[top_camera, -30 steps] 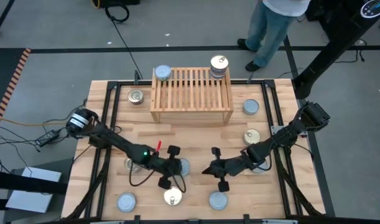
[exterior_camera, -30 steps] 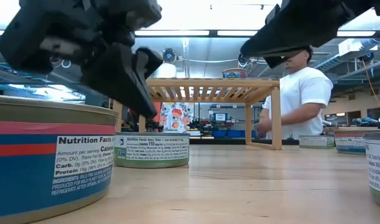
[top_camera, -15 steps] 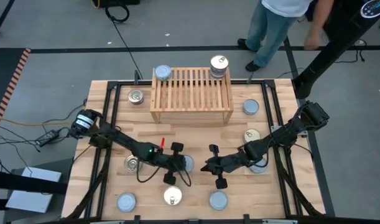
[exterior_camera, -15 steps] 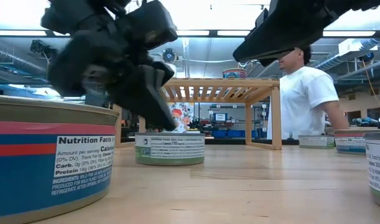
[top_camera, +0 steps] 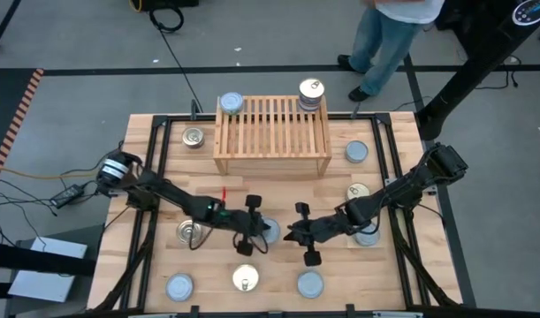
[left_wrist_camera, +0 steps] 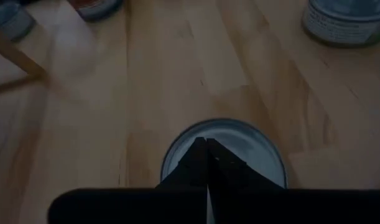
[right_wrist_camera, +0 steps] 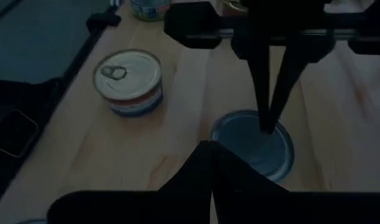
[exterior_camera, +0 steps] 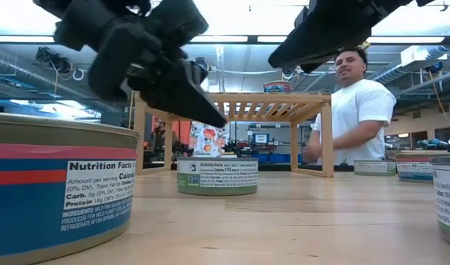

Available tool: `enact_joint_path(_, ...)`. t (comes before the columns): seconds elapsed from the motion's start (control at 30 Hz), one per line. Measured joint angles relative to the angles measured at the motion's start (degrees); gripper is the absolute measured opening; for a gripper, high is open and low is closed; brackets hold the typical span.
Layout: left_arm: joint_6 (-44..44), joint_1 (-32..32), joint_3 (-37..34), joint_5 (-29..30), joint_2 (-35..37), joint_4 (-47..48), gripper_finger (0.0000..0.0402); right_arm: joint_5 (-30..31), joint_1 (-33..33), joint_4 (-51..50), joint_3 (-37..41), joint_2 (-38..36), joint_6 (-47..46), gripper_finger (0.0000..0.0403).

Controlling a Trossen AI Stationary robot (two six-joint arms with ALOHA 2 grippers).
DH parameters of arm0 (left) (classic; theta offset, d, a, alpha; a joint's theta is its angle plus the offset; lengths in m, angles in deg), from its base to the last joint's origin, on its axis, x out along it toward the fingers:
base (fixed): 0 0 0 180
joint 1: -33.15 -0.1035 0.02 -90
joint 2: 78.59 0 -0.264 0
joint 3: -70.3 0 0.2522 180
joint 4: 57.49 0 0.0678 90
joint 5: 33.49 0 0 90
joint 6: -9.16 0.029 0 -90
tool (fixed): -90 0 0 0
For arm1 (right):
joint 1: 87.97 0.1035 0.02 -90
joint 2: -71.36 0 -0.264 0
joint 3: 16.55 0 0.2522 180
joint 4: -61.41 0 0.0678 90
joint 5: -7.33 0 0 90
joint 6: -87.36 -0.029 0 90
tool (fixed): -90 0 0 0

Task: Stack canned seafood by type on shelf
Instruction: Stack the green tuna can on top of the other green tuna can on the shelf

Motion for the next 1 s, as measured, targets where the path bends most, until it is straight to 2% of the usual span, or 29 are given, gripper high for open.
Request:
enact_joint_path(0.33, -2.6, 4.0, -14.5, 5.2, 10.4, -16.8, 0.0, 0.3, -0.7, 0.7, -1.0, 1.8, -0.9, 0.0009)
enact_joint_path(0.6, -4.7, 5.2, -23.9, 6.1, 11.1, -35.4, 0.0, 0.4, -0.7, -12.4, -14.0, 10.9, 0.8, 0.002)
enact_joint_path(0.8, -4.5, 5.2, -26.0, 7.1, 11.0, -38.2, 0.0, 0.4, -0.7, -20.6, -21.6, 16.7, 2.5, 0.004)
enact_joint_path(1.0, -4.5, 5.2, -26.5, 7.1, 11.0, -38.3, 0.0, 0.4, -0.9, -23.8, -25.7, 21.4, 4.9, 0.0059)
